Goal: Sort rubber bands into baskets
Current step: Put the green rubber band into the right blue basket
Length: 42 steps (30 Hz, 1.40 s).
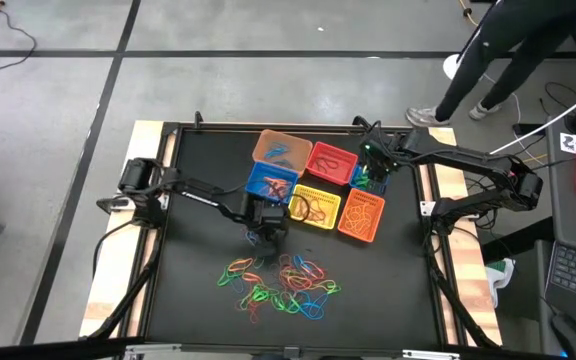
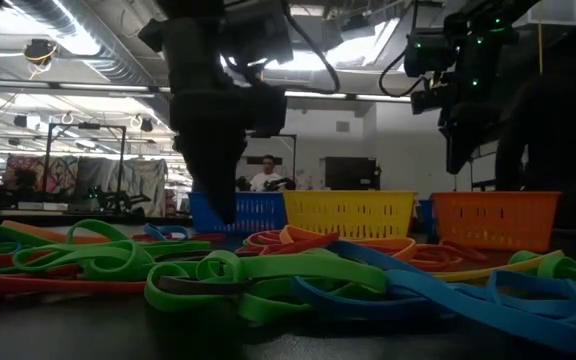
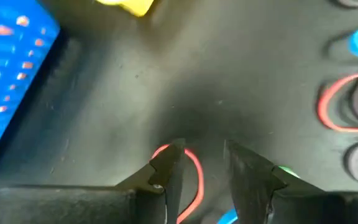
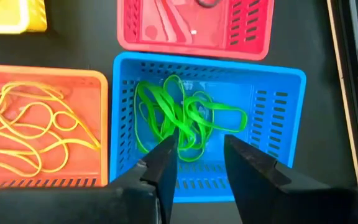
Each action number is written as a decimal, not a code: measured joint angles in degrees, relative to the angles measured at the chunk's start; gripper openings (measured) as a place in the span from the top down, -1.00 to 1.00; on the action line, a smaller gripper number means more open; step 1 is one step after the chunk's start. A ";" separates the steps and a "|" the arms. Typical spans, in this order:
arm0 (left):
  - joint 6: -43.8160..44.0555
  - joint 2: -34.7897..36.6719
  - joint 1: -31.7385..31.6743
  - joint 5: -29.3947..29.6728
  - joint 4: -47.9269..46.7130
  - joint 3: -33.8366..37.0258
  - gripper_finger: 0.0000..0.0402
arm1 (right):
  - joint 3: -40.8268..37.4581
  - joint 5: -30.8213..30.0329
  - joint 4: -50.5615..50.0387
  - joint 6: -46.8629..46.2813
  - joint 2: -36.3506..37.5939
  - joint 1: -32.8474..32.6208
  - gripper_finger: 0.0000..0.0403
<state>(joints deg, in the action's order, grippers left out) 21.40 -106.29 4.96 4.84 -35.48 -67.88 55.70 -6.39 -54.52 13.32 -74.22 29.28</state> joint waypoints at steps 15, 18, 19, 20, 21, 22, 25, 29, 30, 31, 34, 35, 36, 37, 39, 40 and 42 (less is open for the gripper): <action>5.51 -3.97 0.03 1.82 -0.05 -0.20 0.48 | -0.01 0.02 1.38 0.02 -0.02 0.00 0.34; 5.45 -3.98 0.03 1.88 -0.05 -0.20 0.62 | 0.00 0.02 1.57 0.04 -0.01 0.00 0.34; 5.45 -4.00 0.03 1.90 -0.05 -0.20 0.69 | 0.00 0.02 1.73 0.04 -0.02 0.00 0.34; 5.42 -4.01 0.03 1.94 -0.05 -0.17 0.76 | 0.00 0.02 1.93 0.04 -0.02 0.00 0.34; 5.40 -4.01 0.03 2.00 -0.05 -0.17 0.84 | 0.00 0.02 2.14 0.04 -0.02 0.00 0.34; 5.38 -4.01 0.01 2.03 -0.03 -0.17 0.91 | 0.00 0.02 2.22 0.04 0.00 0.00 0.34; 5.13 -3.59 0.01 1.96 0.19 -0.11 0.96 | 0.00 0.02 2.23 0.04 -0.02 0.00 0.34; 3.29 -2.99 0.00 1.64 0.11 -0.95 0.98 | 0.00 0.02 2.23 0.04 -0.02 0.00 0.34; 2.83 -2.68 -0.01 1.64 0.14 -1.39 0.99 | 0.00 0.02 2.23 0.07 -0.02 -0.02 0.34; 2.35 -2.35 -0.01 1.54 0.26 -1.92 0.99 | 0.00 0.04 2.25 0.04 -0.02 -0.02 0.34; -0.14 -1.38 -0.01 1.11 0.76 -3.59 0.99 | -0.01 0.04 2.42 0.06 -0.02 -0.02 0.34; -0.80 -1.08 -0.01 1.03 0.53 -4.02 0.99 | 0.00 0.08 2.47 0.06 -0.02 -0.02 0.34; -1.41 -0.85 -0.03 1.03 0.30 -4.72 0.99 | -0.02 0.26 2.46 0.07 -0.02 -0.02 0.34; -2.11 -0.38 -0.07 1.01 0.34 -5.53 0.99 | 0.00 0.60 2.49 0.05 -0.02 -0.02 0.34; -3.57 0.12 -0.12 1.03 0.26 -7.05 0.99 | -0.02 1.62 2.53 0.08 -0.02 -0.02 0.34; -4.37 0.21 -0.12 1.03 0.32 -7.99 0.99 | 0.00 2.24 2.56 0.07 -0.02 -0.02 0.34; -6.18 0.25 -0.12 1.03 0.41 -9.36 0.99 | -0.01 3.39 2.61 0.07 -0.02 -0.02 0.34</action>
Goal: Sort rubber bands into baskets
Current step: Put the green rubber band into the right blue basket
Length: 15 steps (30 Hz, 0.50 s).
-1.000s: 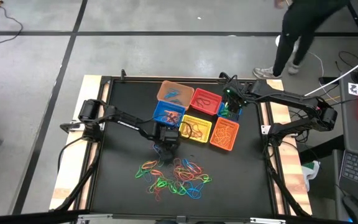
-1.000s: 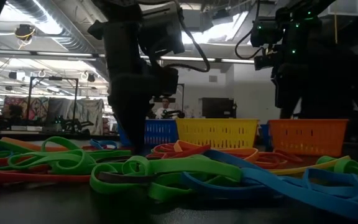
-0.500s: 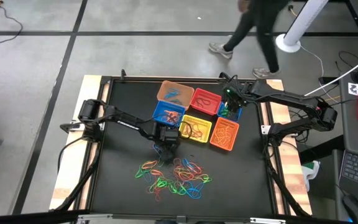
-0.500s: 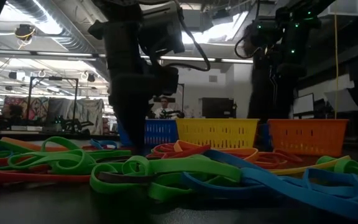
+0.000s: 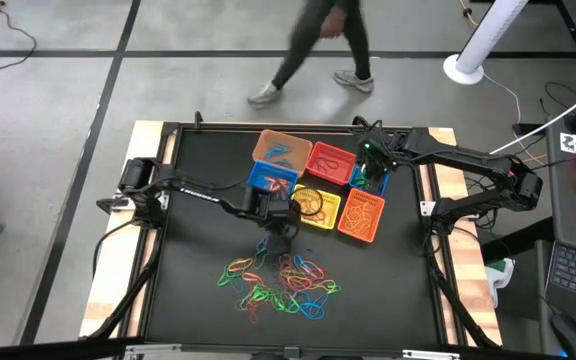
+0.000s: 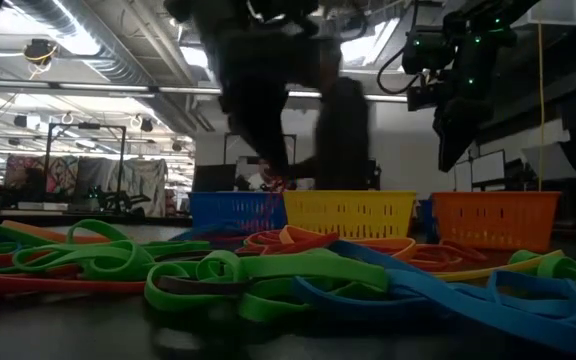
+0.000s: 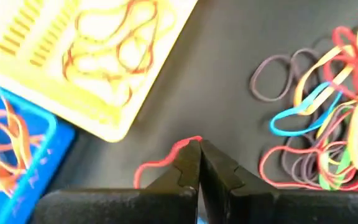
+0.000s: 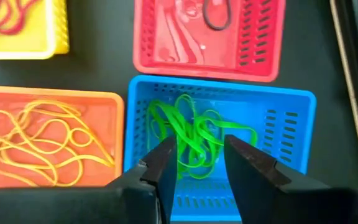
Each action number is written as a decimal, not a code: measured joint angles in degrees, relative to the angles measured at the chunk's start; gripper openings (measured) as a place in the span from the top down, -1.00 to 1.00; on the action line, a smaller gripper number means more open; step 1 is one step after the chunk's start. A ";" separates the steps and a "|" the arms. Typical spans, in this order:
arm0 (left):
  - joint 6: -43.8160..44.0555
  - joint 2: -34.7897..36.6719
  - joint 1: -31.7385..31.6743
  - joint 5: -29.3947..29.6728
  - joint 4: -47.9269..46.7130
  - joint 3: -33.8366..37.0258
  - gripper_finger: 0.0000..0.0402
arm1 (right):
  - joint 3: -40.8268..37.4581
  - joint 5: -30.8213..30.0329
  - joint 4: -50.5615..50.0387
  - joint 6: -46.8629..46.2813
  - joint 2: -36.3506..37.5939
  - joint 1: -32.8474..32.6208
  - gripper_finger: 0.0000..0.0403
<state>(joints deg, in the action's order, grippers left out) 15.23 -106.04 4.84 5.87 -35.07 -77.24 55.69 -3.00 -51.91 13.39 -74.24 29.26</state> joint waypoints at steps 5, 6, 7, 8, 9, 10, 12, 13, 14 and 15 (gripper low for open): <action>-3.75 0.04 -0.22 0.00 0.22 -3.95 0.99 | -0.01 1.63 0.25 -0.01 0.00 0.00 0.34; -4.27 0.04 -0.32 0.02 0.33 -4.64 1.00 | -0.01 1.70 0.25 0.00 0.00 0.00 0.34; -4.80 0.04 -0.53 0.03 0.34 -5.33 1.00 | -0.01 1.74 0.35 -0.02 0.00 0.00 0.34; -5.13 0.04 -0.75 0.04 0.35 -5.94 1.00 | -0.01 1.95 0.57 -0.02 0.00 0.00 0.34; -5.52 0.06 -0.96 0.04 0.58 -6.52 1.00 | -0.01 2.29 0.87 -0.02 0.00 0.00 0.34; -5.94 0.07 -1.16 0.07 0.83 -7.08 1.00 | -0.01 2.64 1.13 -0.02 0.00 0.00 0.34; -6.97 0.07 -1.63 0.06 1.33 -8.21 1.00 | -0.01 3.68 1.28 -0.04 0.00 0.00 0.34; -7.50 0.07 -1.92 0.06 1.73 -8.78 1.00 | -0.01 4.29 1.28 -0.02 0.00 0.00 0.34; -8.04 0.07 -2.29 0.05 2.01 -9.35 1.00 | -0.01 5.10 1.28 -0.08 0.00 0.00 0.34; -8.47 0.07 -2.65 0.04 2.02 -9.90 1.00 | -0.01 6.04 1.28 -0.05 0.00 0.00 0.34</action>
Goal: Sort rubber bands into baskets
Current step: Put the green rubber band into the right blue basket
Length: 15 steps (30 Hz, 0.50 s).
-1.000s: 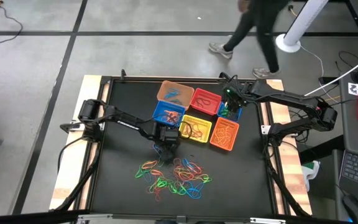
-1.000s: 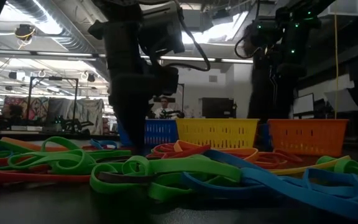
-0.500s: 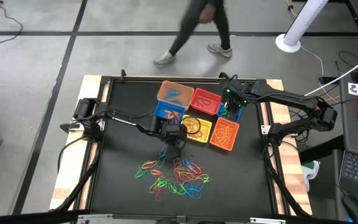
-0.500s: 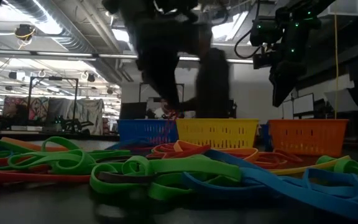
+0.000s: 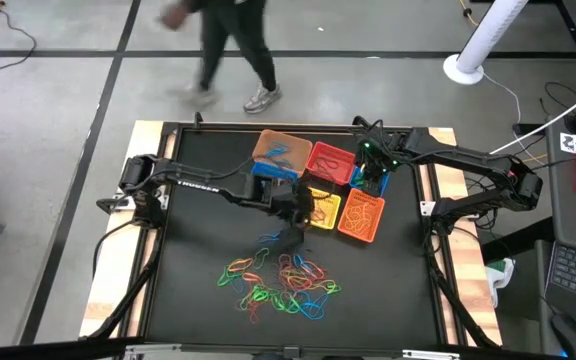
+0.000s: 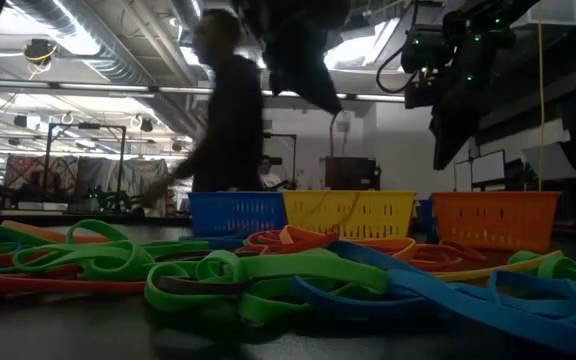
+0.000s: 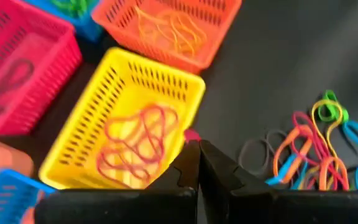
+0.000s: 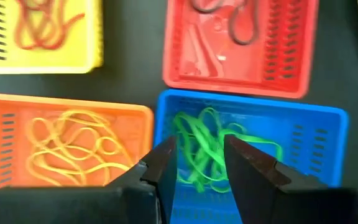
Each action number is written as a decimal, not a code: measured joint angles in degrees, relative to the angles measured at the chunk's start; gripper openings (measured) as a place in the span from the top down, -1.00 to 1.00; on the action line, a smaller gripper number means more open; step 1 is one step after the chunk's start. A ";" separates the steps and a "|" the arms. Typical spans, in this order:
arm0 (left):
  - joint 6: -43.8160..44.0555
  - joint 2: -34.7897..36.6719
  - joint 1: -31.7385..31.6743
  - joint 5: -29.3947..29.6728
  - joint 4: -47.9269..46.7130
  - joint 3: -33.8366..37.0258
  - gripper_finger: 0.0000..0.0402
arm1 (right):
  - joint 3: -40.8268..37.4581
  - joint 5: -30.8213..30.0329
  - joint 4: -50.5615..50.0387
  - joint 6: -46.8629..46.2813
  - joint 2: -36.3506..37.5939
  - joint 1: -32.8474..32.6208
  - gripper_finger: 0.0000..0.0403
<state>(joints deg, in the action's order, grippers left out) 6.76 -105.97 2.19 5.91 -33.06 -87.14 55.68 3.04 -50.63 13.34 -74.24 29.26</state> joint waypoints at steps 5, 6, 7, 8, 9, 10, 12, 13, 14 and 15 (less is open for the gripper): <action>-1.06 0.04 -2.18 0.04 0.80 -2.71 1.00 | 0.00 7.13 0.00 -0.02 0.00 0.00 0.34; -1.36 0.04 -2.65 0.03 0.83 -3.38 1.00 | 0.00 9.02 0.00 -0.02 0.00 0.00 0.34; -1.93 0.09 -3.10 0.04 0.95 -3.92 1.00 | 0.00 11.11 0.00 -0.04 0.00 0.00 0.34; -2.62 0.09 -3.58 0.04 1.24 -4.34 1.00 | 0.00 13.11 0.00 -0.02 0.00 0.00 0.34; -3.21 0.11 -4.08 0.04 1.38 -4.71 1.00 | 0.00 15.04 -0.01 -0.04 0.00 0.00 0.34; -3.92 0.09 -4.57 0.04 1.40 -5.05 1.00 | 0.00 16.99 0.00 -0.03 0.00 -0.03 0.34; -4.65 0.11 -5.52 0.06 2.24 -5.47 1.00 | 0.00 20.44 0.00 -0.04 0.00 -0.04 0.34; -5.12 0.11 -5.97 0.07 2.95 -5.56 1.00 | 0.00 22.09 0.00 -0.04 0.00 -0.04 0.34; -5.59 0.11 -6.38 0.09 3.31 -5.59 1.00 | 0.00 23.51 0.00 -0.04 0.00 -0.04 0.34; -5.85 0.11 -6.83 0.09 3.33 -5.59 1.00 | 0.00 24.80 0.00 -0.04 0.00 -0.04 0.34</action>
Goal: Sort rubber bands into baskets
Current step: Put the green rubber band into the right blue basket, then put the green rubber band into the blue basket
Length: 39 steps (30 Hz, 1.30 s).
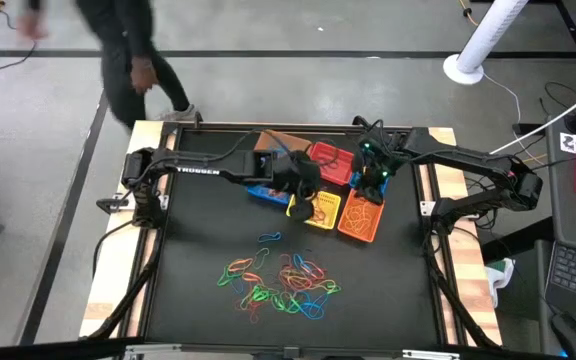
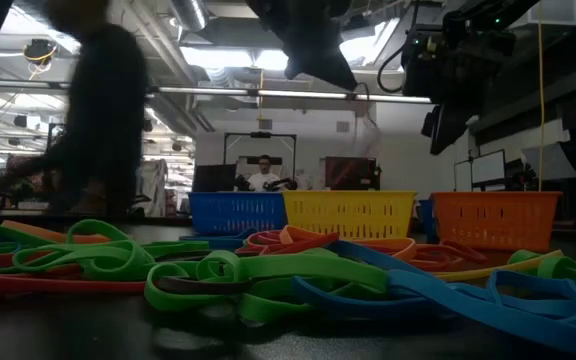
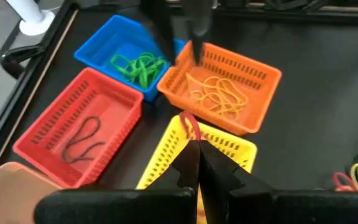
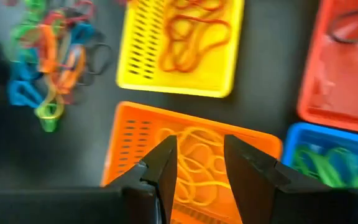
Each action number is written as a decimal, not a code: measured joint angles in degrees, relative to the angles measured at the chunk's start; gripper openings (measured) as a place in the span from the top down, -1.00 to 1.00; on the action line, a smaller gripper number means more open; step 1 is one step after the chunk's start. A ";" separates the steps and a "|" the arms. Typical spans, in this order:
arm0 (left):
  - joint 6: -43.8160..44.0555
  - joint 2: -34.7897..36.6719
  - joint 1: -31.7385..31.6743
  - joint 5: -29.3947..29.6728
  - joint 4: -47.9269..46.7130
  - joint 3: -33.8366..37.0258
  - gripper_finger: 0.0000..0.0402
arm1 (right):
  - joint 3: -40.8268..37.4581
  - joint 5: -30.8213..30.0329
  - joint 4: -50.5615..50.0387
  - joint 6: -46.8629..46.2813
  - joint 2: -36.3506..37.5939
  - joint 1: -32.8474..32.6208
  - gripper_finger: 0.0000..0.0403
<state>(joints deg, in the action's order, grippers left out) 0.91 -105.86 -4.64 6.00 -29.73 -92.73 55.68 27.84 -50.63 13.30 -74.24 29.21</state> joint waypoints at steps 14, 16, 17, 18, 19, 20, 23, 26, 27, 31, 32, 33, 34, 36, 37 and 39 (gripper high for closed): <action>-1.47 -0.02 -1.73 -0.02 -1.36 2.27 0.95 | 0.00 0.76 3.26 -6.99 0.00 -12.21 0.34; -3.02 -0.02 -1.71 -0.02 -1.26 3.26 0.94 | 0.00 -0.23 3.36 -8.93 0.00 -15.43 0.34; -3.59 -0.02 -1.71 -0.02 -1.32 3.77 0.93 | 0.00 -0.98 3.42 -10.22 0.00 -17.10 0.34; -3.98 -0.02 -1.71 -0.02 -1.40 4.26 0.91 | 0.00 -1.94 3.55 -11.44 0.00 -18.90 0.34; -4.06 -0.02 -1.71 -0.02 -1.62 4.60 0.88 | 0.00 -3.07 3.70 -12.43 0.00 -20.69 0.34; -4.08 -0.02 -1.71 -0.02 -1.41 4.99 0.85 | 0.00 -4.42 3.92 -13.65 0.00 -22.50 0.34; -5.23 -0.02 -1.71 -0.02 -0.92 5.99 0.72 | 0.00 -9.13 4.59 -17.68 0.00 -28.37 0.34; -6.80 -0.02 -1.69 -0.02 -1.06 7.23 0.57 | 0.00 -13.70 4.93 -21.91 0.00 -34.36 0.34; -7.33 -0.02 -1.69 0.00 -0.86 7.60 0.52 | 0.00 -15.05 5.24 -23.69 0.00 -36.38 0.34; -8.10 -0.02 -1.69 -0.01 -1.45 8.05 0.40 | 0.00 -20.63 9.35 -32.15 -0.24 -44.07 0.34; -7.75 -0.02 -1.69 -0.02 -1.27 8.05 0.39 | 0.00 -22.20 10.85 -34.25 -0.60 -45.94 0.34; -7.32 -0.02 -1.69 -0.02 -1.04 8.05 0.38 | 0.00 -23.95 12.05 -36.13 -0.91 -47.86 0.34; -7.07 -0.02 -1.69 -0.02 -0.96 8.05 0.38 | 0.00 -25.65 13.05 -38.05 -1.61 -49.86 0.34; -7.04 -0.02 -1.69 -0.02 -1.17 8.05 0.38 | 0.00 -28.62 15.74 -41.07 -3.35 -53.41 0.34; -7.02 -0.02 -1.67 -0.02 -1.29 8.05 0.39 | 0.00 -29.75 16.36 -42.22 -4.41 -55.19 0.34; -7.01 -0.02 -1.62 -0.02 -1.28 8.05 0.40 | 0.00 -31.40 17.82 -44.09 -6.89 -58.32 0.34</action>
<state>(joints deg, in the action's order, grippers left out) -6.10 -105.89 -6.26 5.98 -31.00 -84.68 55.68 -3.56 -32.81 -30.79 -81.12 -29.11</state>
